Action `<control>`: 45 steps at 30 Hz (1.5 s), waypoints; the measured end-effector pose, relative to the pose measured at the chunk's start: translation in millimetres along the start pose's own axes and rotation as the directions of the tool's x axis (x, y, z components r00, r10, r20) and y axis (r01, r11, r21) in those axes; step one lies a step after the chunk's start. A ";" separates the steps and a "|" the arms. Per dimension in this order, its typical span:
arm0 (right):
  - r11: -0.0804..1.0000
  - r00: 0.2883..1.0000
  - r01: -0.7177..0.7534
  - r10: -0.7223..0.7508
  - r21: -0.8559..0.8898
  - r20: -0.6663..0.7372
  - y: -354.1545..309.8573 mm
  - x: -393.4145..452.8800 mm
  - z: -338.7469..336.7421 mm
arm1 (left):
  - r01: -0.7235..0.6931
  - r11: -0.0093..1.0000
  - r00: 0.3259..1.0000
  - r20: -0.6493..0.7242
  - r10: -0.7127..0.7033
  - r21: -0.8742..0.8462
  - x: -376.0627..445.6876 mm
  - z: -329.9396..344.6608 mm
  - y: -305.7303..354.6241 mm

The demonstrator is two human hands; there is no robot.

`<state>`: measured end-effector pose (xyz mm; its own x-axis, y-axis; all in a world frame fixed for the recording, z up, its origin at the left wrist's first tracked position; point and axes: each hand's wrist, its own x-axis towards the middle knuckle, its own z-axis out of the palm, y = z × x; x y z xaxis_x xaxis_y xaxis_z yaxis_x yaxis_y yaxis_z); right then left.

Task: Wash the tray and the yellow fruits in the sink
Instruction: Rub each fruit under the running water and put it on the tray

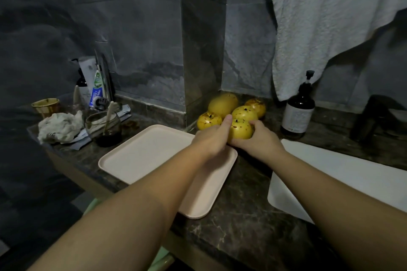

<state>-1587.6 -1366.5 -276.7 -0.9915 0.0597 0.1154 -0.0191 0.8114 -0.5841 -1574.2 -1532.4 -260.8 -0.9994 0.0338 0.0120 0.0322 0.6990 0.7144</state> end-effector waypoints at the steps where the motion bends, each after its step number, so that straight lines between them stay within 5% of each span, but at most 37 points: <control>1: 1.000 1.000 0.002 -0.002 0.008 -0.007 1.1 -0.3 -0.7 | -0.003 0.999 1.000 0.006 0.003 -0.035 0.4 2.2 2.1; 11: 0.927 0.983 0.131 -0.075 0.352 -0.168 51.8 -23.9 -43.9 | 0.030 0.857 0.998 -0.027 -0.051 -0.515 -22.4 25.5 56.6; 16: 0.938 0.959 0.125 -0.032 0.323 -0.280 109.9 -44.8 -93.0 | 0.235 0.617 0.966 0.249 -0.065 -0.751 -29.0 80.6 105.9; 22: 0.969 0.968 0.000 0.063 0.246 -0.245 185.8 -65.7 -137.5 | 0.394 0.533 0.882 0.472 0.011 -0.749 -28.1 159.6 151.8; 30: 0.971 0.959 -0.052 0.114 0.232 -0.261 236.5 -71.9 -146.3 | 0.345 0.728 0.849 0.528 0.027 -0.593 -17.4 233.6 188.9; 36: 0.955 0.964 -0.096 0.160 0.281 -0.213 244.3 -65.2 -160.4 | 0.257 0.820 0.897 0.442 -0.005 -0.511 2.6 248.9 193.0; 41: 0.963 0.859 -0.048 0.175 0.264 -0.482 236.7 -39.6 -199.5 | 0.189 0.858 0.927 0.375 0.004 -0.477 13.5 250.6 186.5; 45: 0.984 0.902 -0.091 0.147 0.154 -0.405 228.1 -10.4 -212.7 | 0.082 0.872 0.957 0.282 0.066 -0.483 17.8 258.5 185.4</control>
<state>-1554.4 -1058.4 -240.3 -0.8454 0.4086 0.3441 0.0512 0.7032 -0.7091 -1581.9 -1217.6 -309.0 -0.9500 0.2800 -0.1385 -0.0613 0.2676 0.9616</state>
